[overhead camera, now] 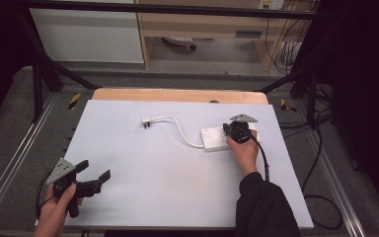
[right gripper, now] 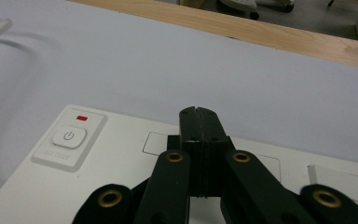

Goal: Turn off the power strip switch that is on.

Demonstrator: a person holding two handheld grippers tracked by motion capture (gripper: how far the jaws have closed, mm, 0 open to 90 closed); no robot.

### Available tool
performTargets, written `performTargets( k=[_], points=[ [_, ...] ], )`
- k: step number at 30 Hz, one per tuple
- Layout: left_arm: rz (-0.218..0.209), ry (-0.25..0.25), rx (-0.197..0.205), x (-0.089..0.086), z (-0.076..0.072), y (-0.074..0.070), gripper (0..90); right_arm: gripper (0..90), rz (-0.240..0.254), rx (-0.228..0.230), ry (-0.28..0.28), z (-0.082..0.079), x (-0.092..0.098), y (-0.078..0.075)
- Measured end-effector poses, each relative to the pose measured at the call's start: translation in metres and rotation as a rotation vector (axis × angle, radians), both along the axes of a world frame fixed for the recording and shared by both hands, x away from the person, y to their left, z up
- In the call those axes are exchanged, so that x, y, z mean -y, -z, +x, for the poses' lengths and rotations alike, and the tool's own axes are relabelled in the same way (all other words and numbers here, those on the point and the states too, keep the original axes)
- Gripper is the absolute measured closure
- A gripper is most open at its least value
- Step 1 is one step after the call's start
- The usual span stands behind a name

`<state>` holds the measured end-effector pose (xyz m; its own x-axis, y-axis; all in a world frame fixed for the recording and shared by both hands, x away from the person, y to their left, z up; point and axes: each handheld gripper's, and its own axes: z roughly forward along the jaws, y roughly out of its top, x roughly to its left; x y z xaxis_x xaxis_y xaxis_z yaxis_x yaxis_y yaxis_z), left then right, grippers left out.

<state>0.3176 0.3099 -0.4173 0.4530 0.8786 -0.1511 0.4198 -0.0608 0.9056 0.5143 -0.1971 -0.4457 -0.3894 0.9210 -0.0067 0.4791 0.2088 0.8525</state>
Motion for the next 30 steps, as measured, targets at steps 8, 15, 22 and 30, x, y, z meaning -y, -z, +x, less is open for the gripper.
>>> performTargets(
  k=[8,15,22,30],
  points=[
    [-0.001,-0.001,0.002,0.0001,0.0001,0.0,5.1,90.0,0.0,0.0,0.001,-0.0002,0.0,0.0004],
    [0.001,0.0,0.0,-0.0001,0.0,0.0,5.2,90.0,0.004,-0.006,0.01,-0.0004,0.0001,0.0023],
    [-0.001,-0.001,0.001,-0.0003,0.0,-0.0001,5.1,90.0,0.004,-0.01,0.007,0.0006,0.0006,0.0017],
    [-0.001,-0.004,0.002,-0.0005,0.0,-0.0001,5.1,90.0,0.008,-0.005,0.003,0.0005,-0.0001,0.0006]
  ],
)
